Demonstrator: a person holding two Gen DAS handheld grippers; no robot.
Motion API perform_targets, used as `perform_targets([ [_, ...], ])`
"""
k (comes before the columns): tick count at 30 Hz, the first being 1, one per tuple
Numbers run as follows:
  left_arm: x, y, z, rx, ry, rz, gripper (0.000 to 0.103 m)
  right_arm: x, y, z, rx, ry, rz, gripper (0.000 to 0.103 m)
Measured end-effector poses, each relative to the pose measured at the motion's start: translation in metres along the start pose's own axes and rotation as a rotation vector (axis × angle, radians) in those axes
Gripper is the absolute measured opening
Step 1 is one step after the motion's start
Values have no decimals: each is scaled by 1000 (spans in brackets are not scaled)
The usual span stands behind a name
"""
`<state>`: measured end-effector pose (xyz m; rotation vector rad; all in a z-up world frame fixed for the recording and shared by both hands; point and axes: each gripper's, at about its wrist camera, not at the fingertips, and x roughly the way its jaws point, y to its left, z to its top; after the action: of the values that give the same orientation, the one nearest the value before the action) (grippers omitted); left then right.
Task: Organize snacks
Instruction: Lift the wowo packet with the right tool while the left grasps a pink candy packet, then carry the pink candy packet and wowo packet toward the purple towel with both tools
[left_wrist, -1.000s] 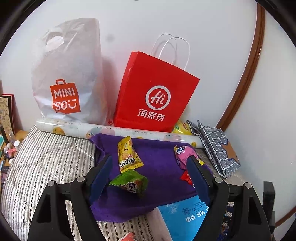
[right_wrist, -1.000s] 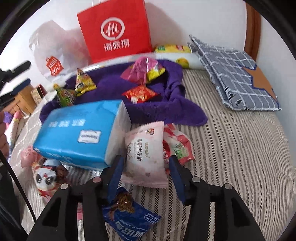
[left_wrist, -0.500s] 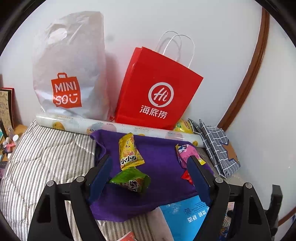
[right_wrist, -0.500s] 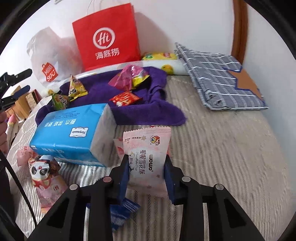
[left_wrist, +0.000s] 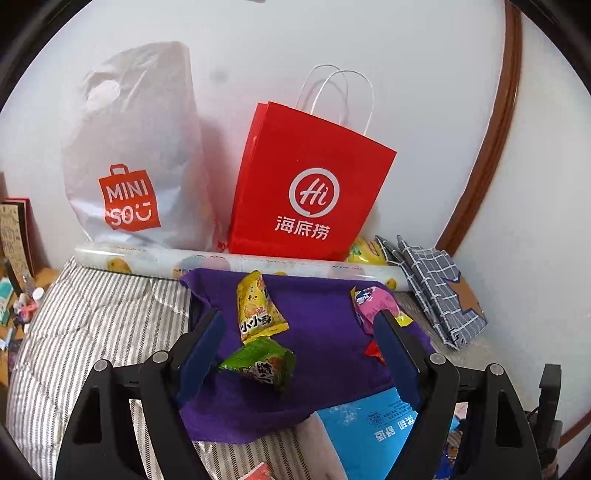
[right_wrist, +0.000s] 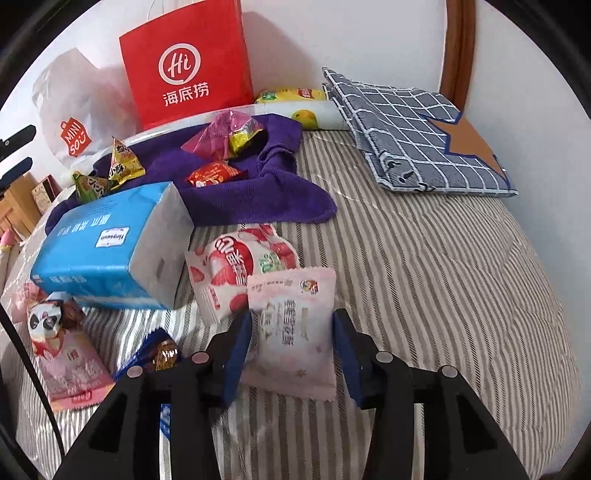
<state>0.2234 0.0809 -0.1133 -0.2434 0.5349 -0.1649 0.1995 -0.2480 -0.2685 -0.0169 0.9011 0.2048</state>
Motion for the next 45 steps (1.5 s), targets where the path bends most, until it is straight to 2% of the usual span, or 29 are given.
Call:
perform_targets([
  [7,-3,-1,-2,21,28,29,81,6,-1,3,5,-12,-34,39],
  [11,-8,15,-20,23,113,80,81,5,-8,4,34,-14,1,40],
  [15,-22,29,-44,28,180,112,81,6,-6,4,24,-10,-16,40],
  [19,-31,26,-71,78,260,70,81,7,-4,4,17,-14,-24,41],
  [23,-23,19,-94,153,340,78,81,8,-7,5,30,-12,-5,42],
  [26,-19,13,-110,179,392,39,81,8,-6,5,29,-12,-5,42],
  [28,-17,9,-118,199,414,38,78,9,-6,4,29,-13,-5,42],
  [30,-14,6,-129,209,439,66,65,8,-6,5,27,-14,-6,43],
  [31,-12,7,-131,203,449,72,62,8,-7,5,28,-12,-5,42],
  [33,-19,5,-135,217,418,106,57,7,-7,5,31,-14,-2,43],
  [34,-24,5,-134,212,406,116,51,8,-7,5,33,-13,0,43],
  [35,-27,6,-133,208,396,129,36,8,-7,5,34,-14,2,43],
  [42,-26,20,-127,125,395,114,35,7,-6,6,31,-13,-2,43],
  [45,-22,19,-126,121,394,119,40,7,-6,6,23,-14,-10,43],
])
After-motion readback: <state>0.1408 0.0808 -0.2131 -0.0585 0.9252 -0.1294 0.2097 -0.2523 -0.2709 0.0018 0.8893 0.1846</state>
